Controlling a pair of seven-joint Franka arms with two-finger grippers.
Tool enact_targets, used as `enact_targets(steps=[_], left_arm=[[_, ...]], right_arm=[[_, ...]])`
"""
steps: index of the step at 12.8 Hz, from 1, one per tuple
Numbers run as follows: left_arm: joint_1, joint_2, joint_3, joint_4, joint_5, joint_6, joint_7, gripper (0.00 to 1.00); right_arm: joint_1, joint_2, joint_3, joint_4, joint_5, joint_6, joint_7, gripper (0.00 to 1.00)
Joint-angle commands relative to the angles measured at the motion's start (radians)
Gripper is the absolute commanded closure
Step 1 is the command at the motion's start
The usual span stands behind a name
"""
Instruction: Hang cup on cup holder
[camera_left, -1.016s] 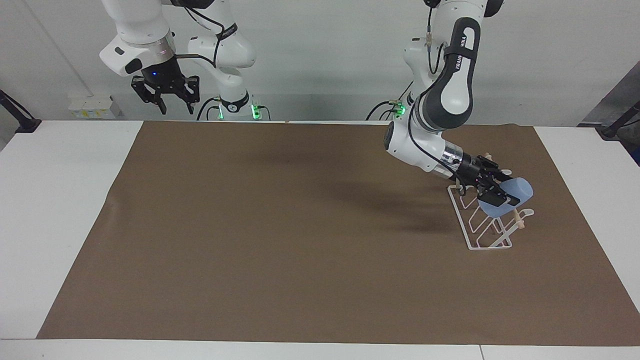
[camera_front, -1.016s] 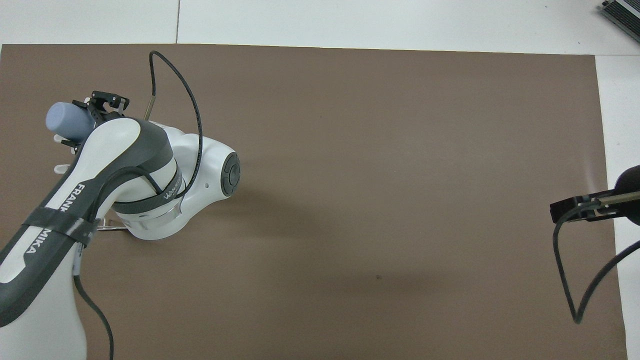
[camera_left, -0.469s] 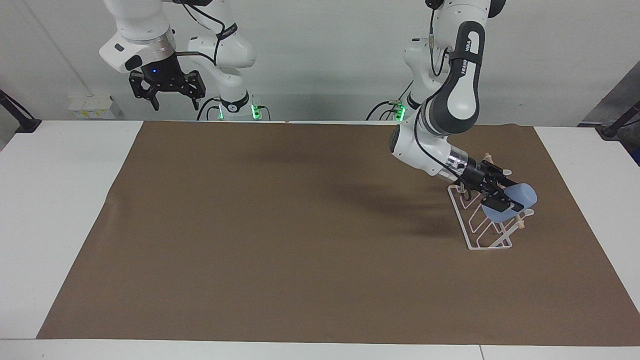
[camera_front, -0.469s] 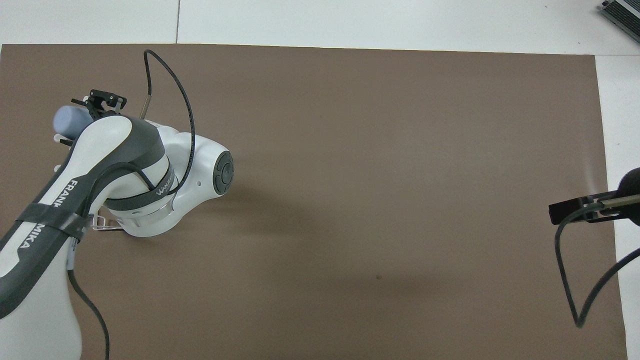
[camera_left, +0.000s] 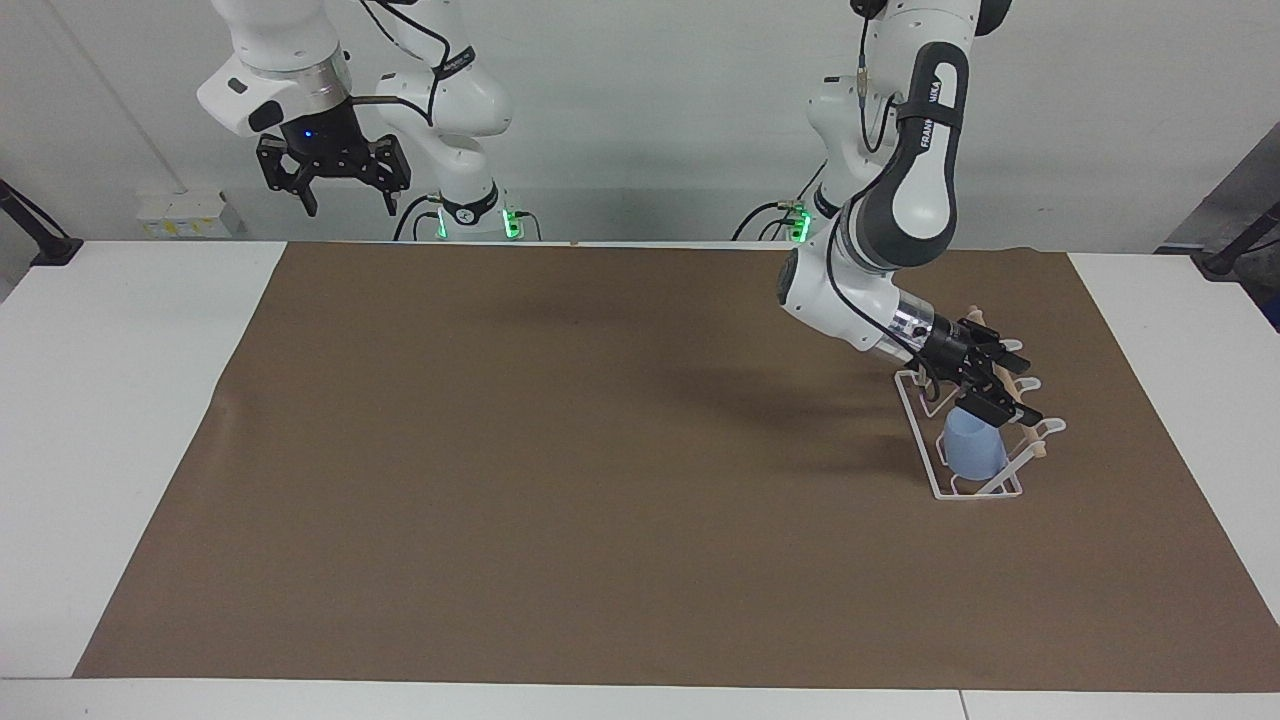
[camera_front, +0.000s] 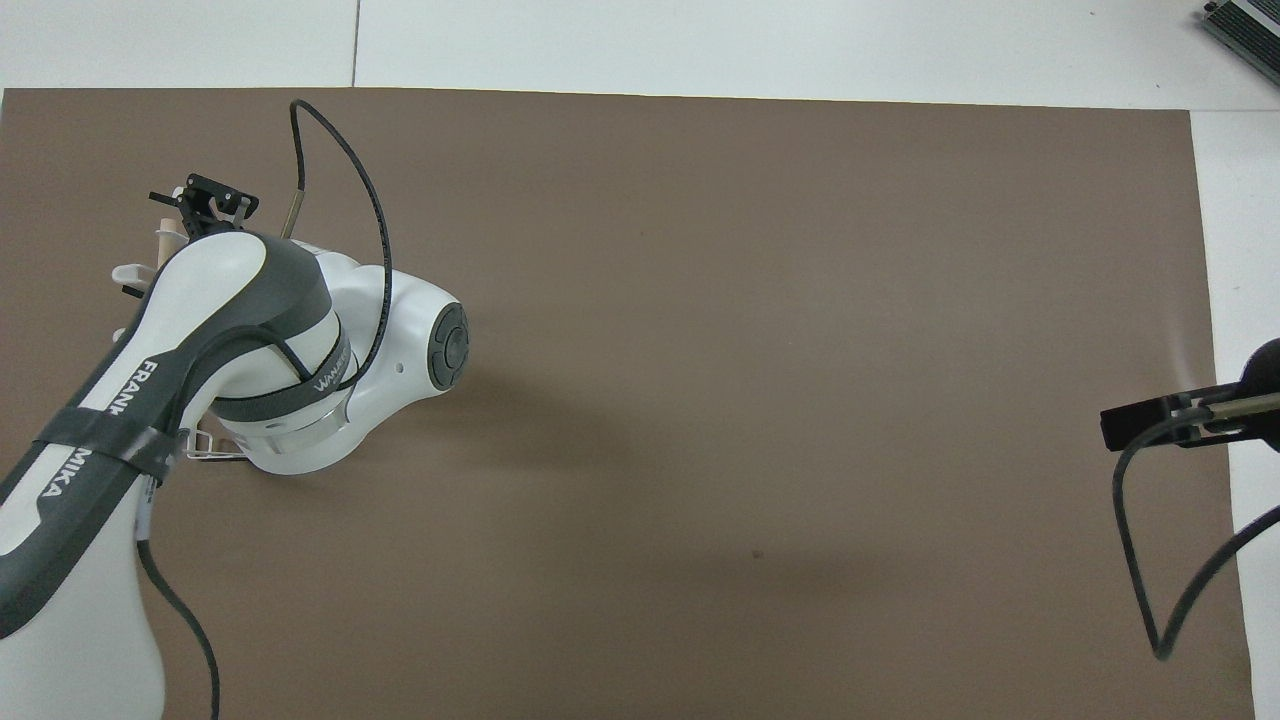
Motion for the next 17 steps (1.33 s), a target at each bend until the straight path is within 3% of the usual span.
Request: enact_targets(steps=[1, 4, 6, 10, 17], left_arm=[[-0.024, -0.027, -0.001, 0.044, -0.119, -0.047, -0.029, 0.0], [-0.05, -0.055, -0.014, 0.094, -0.262, -0.156, -0.212, 0.0], [-0.055, -0.081, -0.018, 0.092, -0.334, -0.178, -0.395, 0.0], [-0.052, -0.113, -0.022, 0.107, -0.471, -0.189, -0.567, 0.0], [0.051, -0.22, -0.007, 0.141, -0.873, -0.176, -0.69, 0.0]], right_arm=[[-0.017, -0.016, -0.001, -0.013, 0.011, 0.005, -0.014, 0.0], [-0.017, -0.016, -0.003, -0.013, 0.011, 0.005, -0.014, 0.0], [-0.017, -0.016, -0.003, -0.013, 0.011, 0.005, -0.014, 0.0], [-0.017, -0.016, -0.003, -0.013, 0.011, 0.005, -0.014, 0.0], [-0.017, -0.016, -0.003, -0.013, 0.011, 0.005, -0.014, 0.0]])
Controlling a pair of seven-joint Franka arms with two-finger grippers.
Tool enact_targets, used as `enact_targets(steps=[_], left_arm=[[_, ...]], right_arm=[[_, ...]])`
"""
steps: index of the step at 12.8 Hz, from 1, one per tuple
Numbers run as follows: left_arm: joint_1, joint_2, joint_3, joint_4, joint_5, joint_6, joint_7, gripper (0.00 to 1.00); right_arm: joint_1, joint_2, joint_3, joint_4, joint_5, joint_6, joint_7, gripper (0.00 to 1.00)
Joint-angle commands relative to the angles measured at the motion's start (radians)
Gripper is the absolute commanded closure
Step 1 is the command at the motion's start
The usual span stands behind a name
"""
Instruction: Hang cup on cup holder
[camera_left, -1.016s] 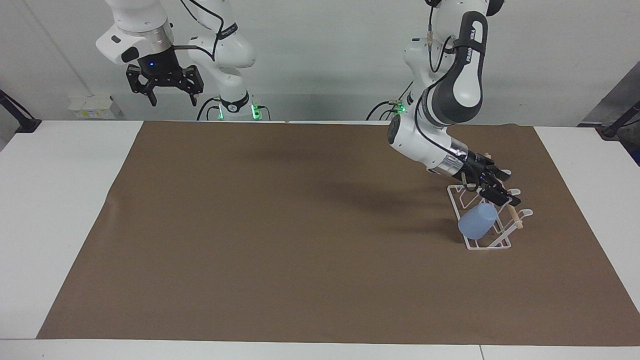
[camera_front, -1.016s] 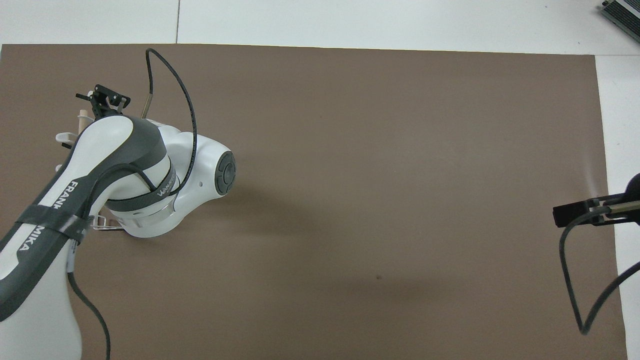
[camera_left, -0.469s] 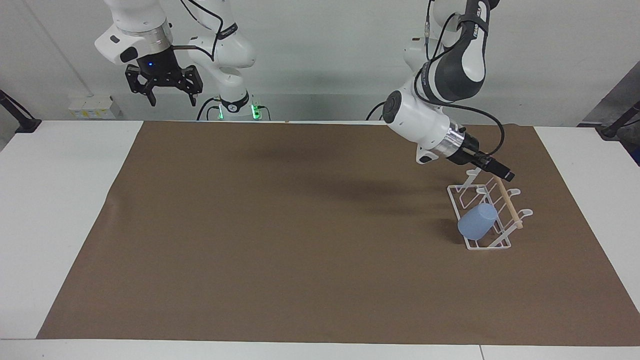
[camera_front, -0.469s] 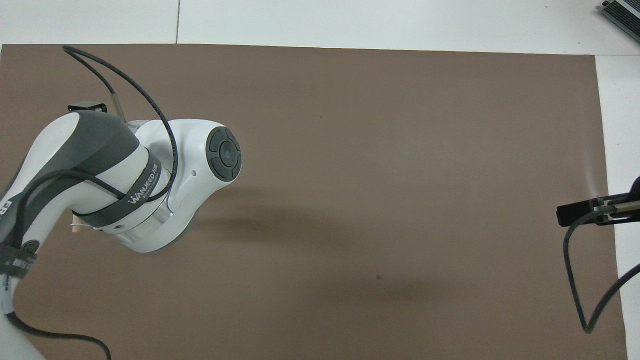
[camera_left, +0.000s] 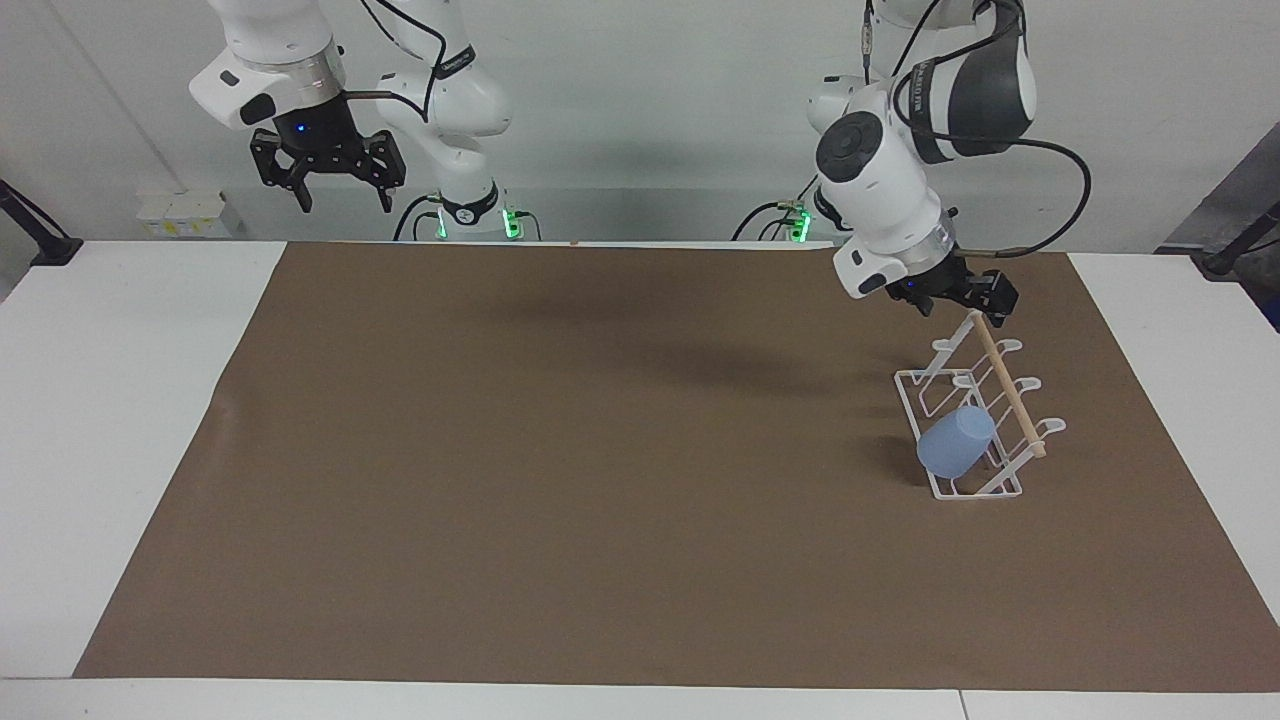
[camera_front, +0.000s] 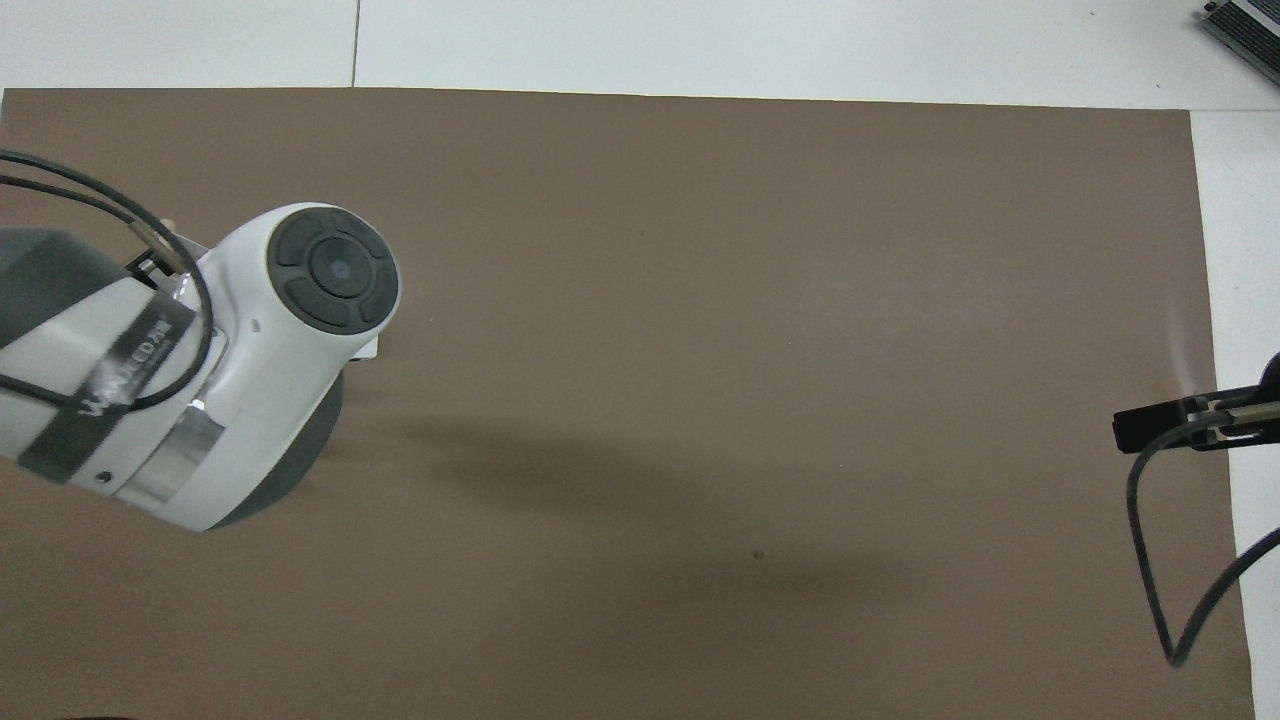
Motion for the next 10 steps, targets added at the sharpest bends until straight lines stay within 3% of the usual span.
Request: enact_targets(steps=[1, 4, 8, 10], left_arm=[[0.048, -0.043, -0.001, 0.003, -0.112, -0.011, -0.068, 0.0], [0.181, -0.071, -0.009, 0.044, -0.357, -0.043, -0.086, 0.0], [0.197, -0.095, 0.005, 0.071, -0.434, -0.121, -0.134, 0.0], [0.284, -0.083, -0.004, 0.153, -0.543, -0.158, -0.151, 0.0]], right_arm=[[-0.017, -0.02, 0.004, -0.013, 0.011, 0.005, -0.014, 0.0], [-0.017, -0.036, 0.001, -0.013, 0.011, 0.003, -0.014, 0.0], [-0.017, -0.036, 0.001, -0.013, 0.011, 0.003, -0.014, 0.0], [-0.017, -0.036, 0.001, -0.013, 0.011, 0.003, -0.014, 0.0]])
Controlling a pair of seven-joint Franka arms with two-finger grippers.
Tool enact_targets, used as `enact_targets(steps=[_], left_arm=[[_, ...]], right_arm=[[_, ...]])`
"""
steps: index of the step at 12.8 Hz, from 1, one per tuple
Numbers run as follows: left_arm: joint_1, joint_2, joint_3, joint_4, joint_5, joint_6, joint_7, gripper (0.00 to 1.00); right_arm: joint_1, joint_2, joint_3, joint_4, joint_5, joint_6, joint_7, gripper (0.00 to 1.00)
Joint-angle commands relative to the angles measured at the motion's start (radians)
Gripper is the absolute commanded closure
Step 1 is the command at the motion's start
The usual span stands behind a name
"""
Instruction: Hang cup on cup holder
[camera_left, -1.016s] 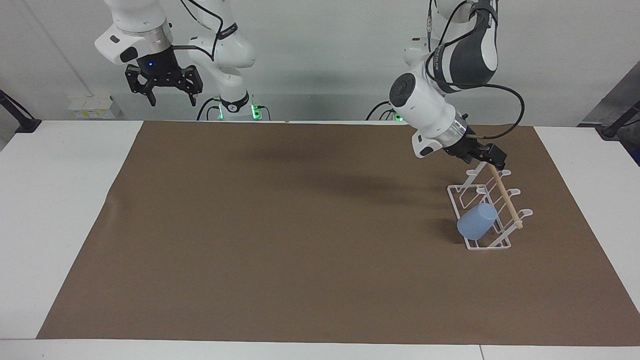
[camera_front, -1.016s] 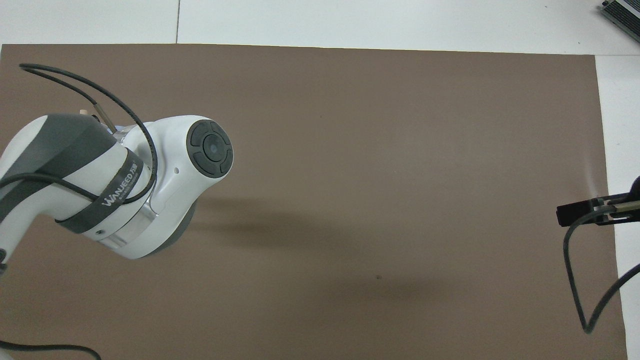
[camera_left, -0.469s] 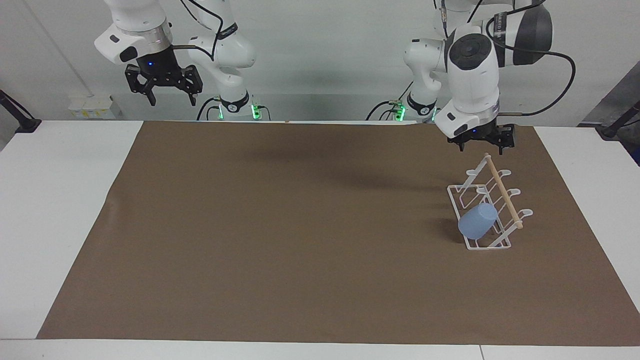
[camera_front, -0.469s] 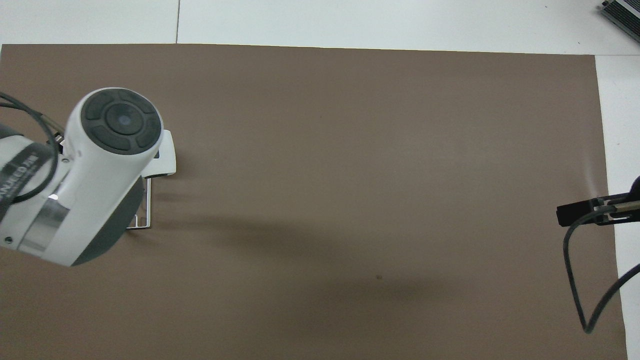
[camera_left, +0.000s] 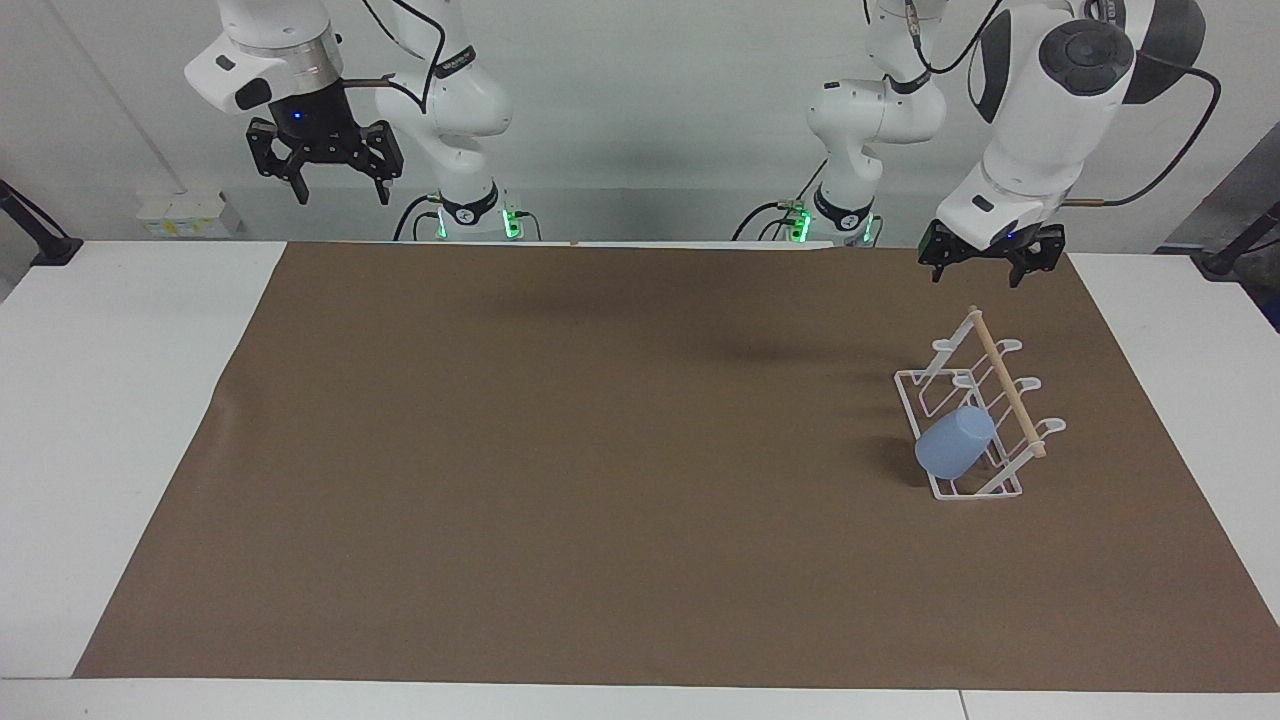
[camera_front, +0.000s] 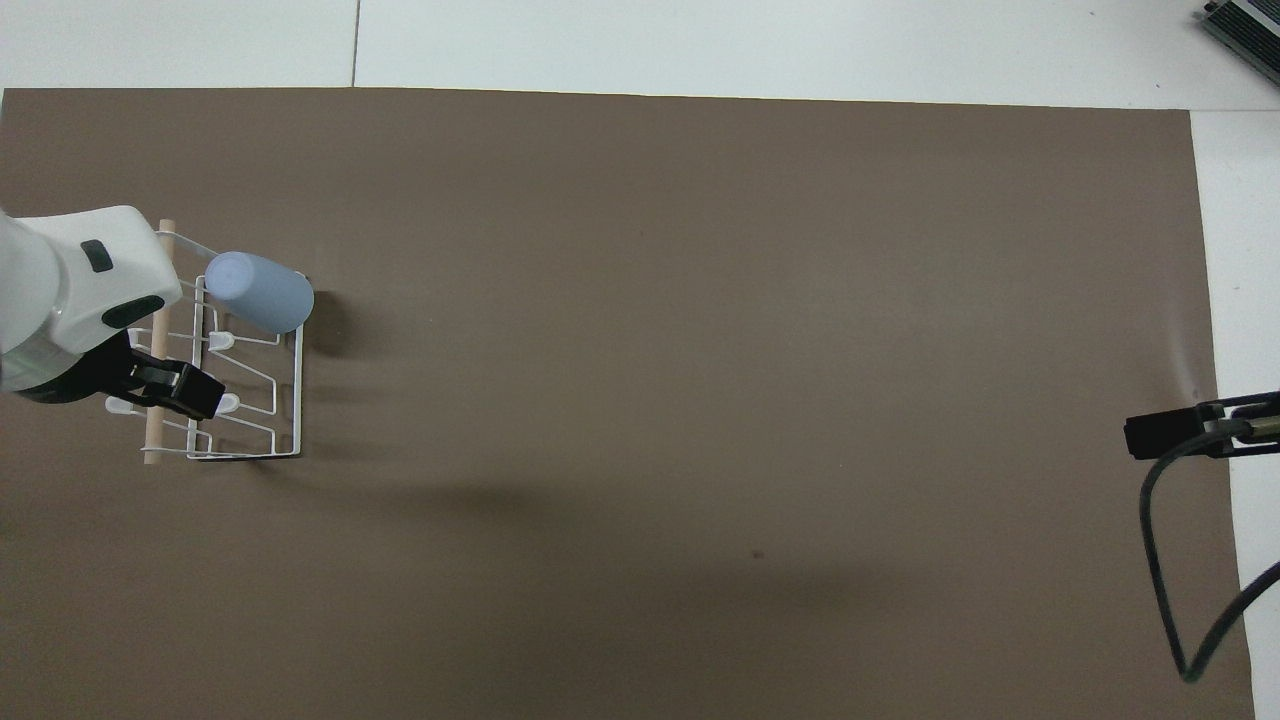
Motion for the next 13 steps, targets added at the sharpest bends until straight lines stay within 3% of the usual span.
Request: enact_targets(steps=[1, 13], left_arm=[[0.104, 0.015, -0.011, 0.089, -0.129, -0.069, -0.016, 0.0], [0.161, 0.054, -0.012, 0.184, -0.091, 0.014, -0.016, 0.0]], right_arm=[[-0.017, -0.015, 0.004, -0.013, 0.011, 0.003, -0.014, 0.0], [-0.017, -0.017, 0.004, -0.013, 0.011, 0.003, -0.014, 0.0]])
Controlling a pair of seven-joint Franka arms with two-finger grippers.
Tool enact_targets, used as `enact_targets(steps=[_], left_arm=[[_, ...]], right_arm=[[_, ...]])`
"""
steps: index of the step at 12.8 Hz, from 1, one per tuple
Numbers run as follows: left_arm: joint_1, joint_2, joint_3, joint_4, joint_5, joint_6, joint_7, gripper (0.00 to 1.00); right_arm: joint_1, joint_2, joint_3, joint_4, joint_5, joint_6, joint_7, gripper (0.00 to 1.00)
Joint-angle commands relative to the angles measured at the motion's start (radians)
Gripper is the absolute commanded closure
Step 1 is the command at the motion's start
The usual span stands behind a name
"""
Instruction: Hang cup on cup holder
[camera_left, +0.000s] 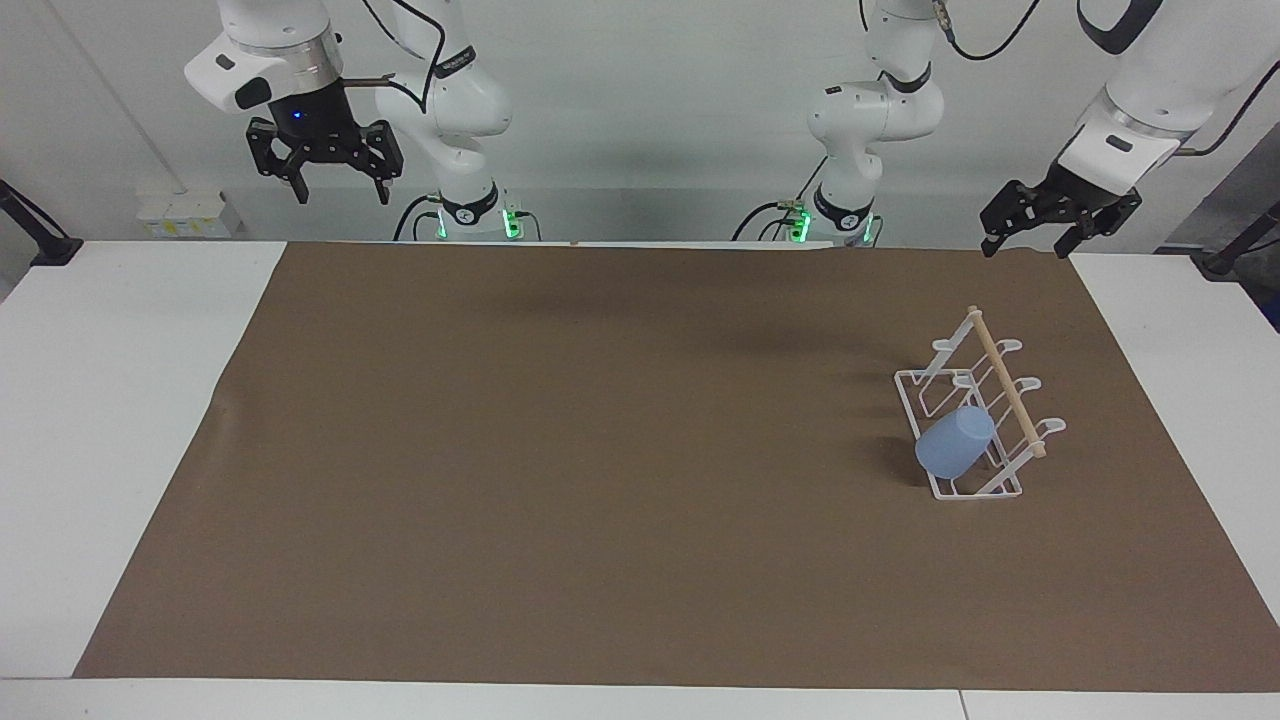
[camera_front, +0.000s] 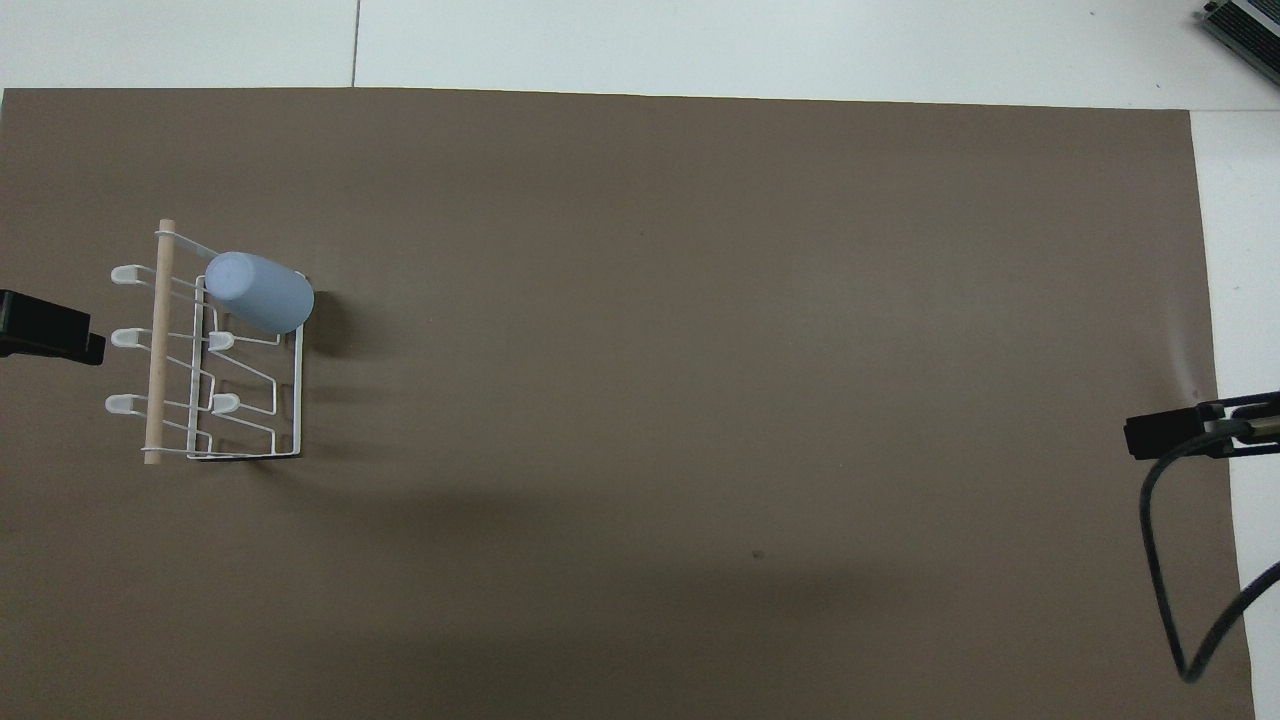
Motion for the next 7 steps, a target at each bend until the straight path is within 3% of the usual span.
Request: enact_targets(steps=[1, 7], left_arm=[[-0.005, 0.02, -0.013, 0.035, 0.024, 0.002, -0.008, 0.0], [-0.005, 0.01, -0.019, 0.024, 0.021, -0.004, -0.003, 0.0]], right_arm=[[-0.017, -0.015, 0.004, -0.013, 0.011, 0.003, -0.014, 0.0], [-0.017, -0.017, 0.002, -0.013, 0.011, 0.003, -0.014, 0.0]])
